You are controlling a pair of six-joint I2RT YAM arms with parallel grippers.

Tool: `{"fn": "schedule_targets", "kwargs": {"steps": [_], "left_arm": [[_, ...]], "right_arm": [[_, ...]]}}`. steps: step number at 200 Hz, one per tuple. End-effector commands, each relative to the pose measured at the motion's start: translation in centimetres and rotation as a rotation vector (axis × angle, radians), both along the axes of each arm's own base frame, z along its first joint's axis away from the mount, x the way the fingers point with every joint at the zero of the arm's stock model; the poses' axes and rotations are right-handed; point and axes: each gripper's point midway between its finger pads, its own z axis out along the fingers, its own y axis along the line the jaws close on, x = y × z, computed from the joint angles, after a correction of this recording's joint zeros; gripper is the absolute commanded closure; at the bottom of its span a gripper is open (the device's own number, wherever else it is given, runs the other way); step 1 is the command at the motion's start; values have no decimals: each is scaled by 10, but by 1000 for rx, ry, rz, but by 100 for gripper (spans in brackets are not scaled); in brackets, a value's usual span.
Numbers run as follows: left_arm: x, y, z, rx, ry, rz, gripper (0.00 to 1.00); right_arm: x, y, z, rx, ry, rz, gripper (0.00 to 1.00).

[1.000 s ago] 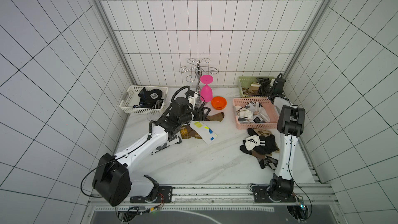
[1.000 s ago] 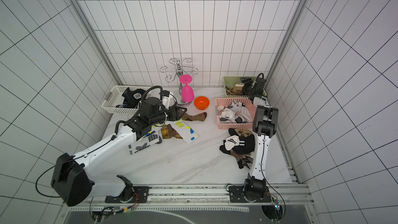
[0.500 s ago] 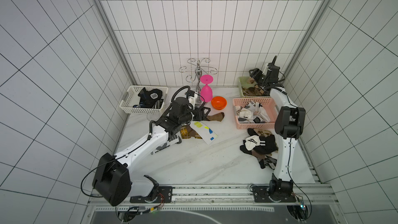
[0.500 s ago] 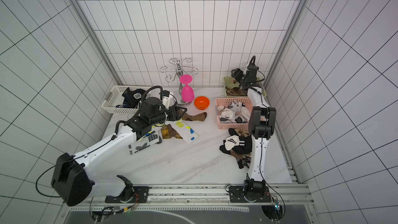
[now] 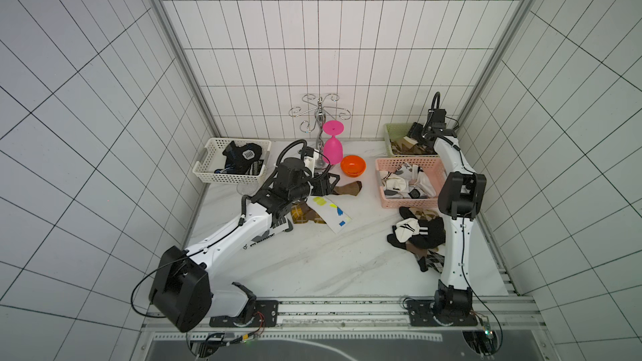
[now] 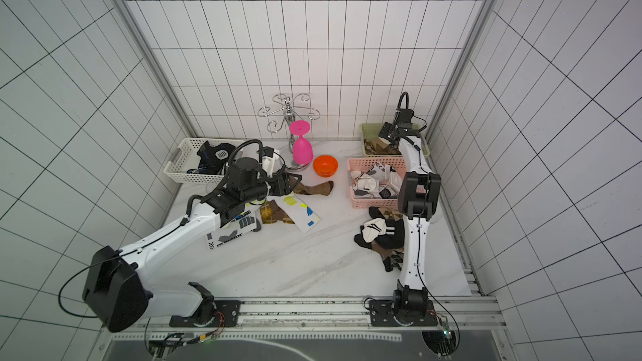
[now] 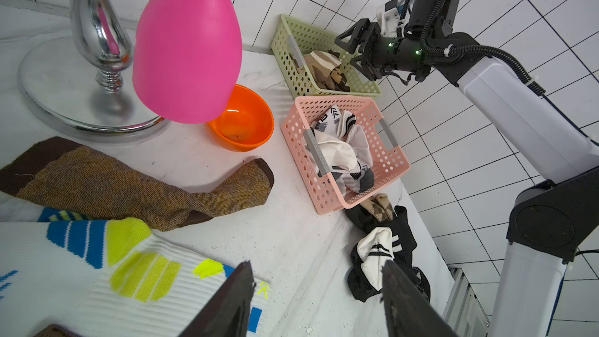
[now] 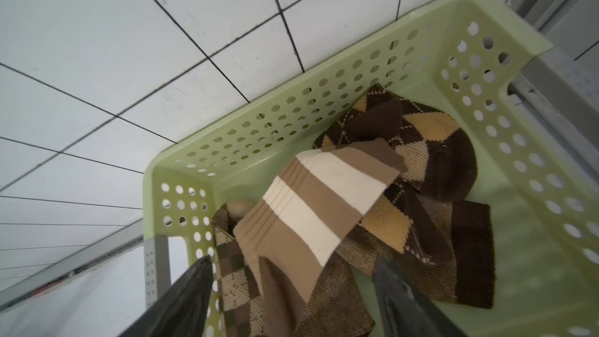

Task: Sort the socks into the basket by color
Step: Place the sock in the bin.

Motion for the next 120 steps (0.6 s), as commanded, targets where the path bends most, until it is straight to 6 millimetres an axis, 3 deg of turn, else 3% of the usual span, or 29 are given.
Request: {"fn": "schedule_targets", "kwargs": {"steps": [1, 54, 85, 120], "left_arm": [[2, -3, 5, -20, -13, -7, 36], [4, -6, 8, -12, -27, -21, 36], [2, -12, 6, 36, -46, -42, 36], [-7, -23, -3, 88, -51, -81, 35]], "right_arm": [[-7, 8, 41, -89, -54, 26, 21], [-21, 27, 75, -47, -133, 80, 17], [-51, 41, 91, -13, -147, 104, 15], [-98, 63, 87, 21, -134, 128, 13]]}}
